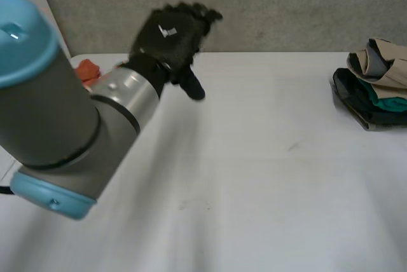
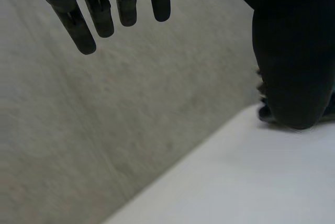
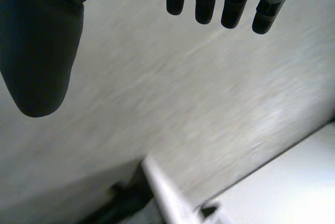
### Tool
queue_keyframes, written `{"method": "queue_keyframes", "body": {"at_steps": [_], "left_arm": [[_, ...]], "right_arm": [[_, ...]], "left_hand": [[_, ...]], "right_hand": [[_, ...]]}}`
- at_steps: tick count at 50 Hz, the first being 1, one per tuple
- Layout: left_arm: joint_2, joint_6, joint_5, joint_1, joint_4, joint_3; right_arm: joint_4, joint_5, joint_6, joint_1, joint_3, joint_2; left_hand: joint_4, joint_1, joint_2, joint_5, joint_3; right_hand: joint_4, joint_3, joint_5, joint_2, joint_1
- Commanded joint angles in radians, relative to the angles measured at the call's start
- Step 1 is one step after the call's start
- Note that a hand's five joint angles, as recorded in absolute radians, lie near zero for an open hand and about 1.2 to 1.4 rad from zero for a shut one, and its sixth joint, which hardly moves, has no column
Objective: Fold the laundry.
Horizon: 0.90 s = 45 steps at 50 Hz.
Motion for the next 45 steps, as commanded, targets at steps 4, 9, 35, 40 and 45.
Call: {"method": "queue_keyframes", "body": {"at_steps": [4,9,35,40,45], "left_arm": [[0.044,0.006,0.177,0.248,0.094,0.001],[-0.002,0.023,0.348,0.438,0.106,0.004],[-0.722,0.518,0.472,0.776,0.108,0.363],[-0.777,0.454,0.475,0.774,0.115,0.433],[-0.824,0.385,0.473,0.765,0.117,0.507]], "right_arm": [[-0.249,-0.257,0.395,0.301,0.331,-0.335],[-0.199,-0.461,0.360,0.531,0.489,-0.393],[0.140,-0.194,-0.122,0.871,0.655,-0.151],[0.125,-0.194,-0.120,0.871,0.676,-0.151],[0.123,-0.194,-0.119,0.871,0.692,-0.149]], "left_hand": [[-0.013,0.008,0.002,-0.032,0.003],[-0.013,0.008,0.002,-0.032,0.003],[0.037,0.058,0.052,0.018,0.053],[0.183,0.204,0.198,0.164,0.199],[0.295,0.316,0.310,0.276,0.311]], "right_hand": [[-0.039,-0.039,-0.043,-0.036,-0.058],[-0.039,-0.039,-0.043,-0.036,-0.058],[-0.039,-0.039,-0.043,-0.036,-0.058],[-0.039,-0.039,-0.043,-0.036,-0.058],[-0.039,-0.039,-0.043,-0.036,-0.058]]}}
